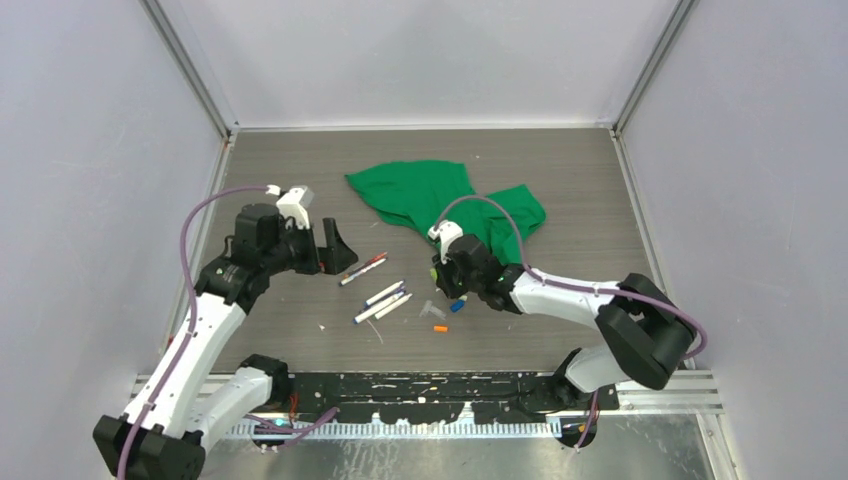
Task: Insert the pens into the pen caps
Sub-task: Pick up the pen cap from the center of the board.
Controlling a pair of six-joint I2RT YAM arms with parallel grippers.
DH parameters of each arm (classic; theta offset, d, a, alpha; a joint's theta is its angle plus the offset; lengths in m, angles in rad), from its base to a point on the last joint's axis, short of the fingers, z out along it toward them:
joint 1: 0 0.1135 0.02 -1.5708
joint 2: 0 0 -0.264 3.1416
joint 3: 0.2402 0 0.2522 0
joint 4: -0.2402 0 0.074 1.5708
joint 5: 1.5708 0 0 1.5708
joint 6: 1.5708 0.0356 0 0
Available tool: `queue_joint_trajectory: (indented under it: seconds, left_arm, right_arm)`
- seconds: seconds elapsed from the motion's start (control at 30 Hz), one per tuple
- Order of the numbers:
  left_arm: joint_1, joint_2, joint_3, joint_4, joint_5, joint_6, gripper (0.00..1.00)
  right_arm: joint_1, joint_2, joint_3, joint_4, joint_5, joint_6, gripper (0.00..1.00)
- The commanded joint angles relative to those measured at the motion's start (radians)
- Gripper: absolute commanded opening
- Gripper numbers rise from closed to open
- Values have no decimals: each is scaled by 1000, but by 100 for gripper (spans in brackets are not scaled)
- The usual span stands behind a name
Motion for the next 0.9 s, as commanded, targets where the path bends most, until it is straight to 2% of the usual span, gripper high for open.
queue_joint_trajectory:
  seconds: [0.0, 0.17, 0.37, 0.43, 0.7, 0.87]
  left_arm:
    - [-2, 44, -14, 44, 235, -53, 99]
    - [-2, 101, -13, 73, 420, -93, 100]
    - [-36, 181, -80, 300, 608, -337, 98]
    - [-73, 224, -72, 311, 635, -389, 95]
    - [-196, 346, -41, 342, 674, -494, 77]
    - [-209, 388, -42, 347, 674, -511, 56]
  right_arm:
    - [-1, -105, 14, 52, -75, -32, 12]
    - [-1, -205, 16, 29, -136, -32, 12]
    - [23, -307, 49, -13, -254, -48, 12]
    - [44, -326, 70, -38, -268, -61, 12]
    - [140, -324, 141, -72, -285, -89, 12]
    - [164, -325, 155, -76, -283, -104, 12]
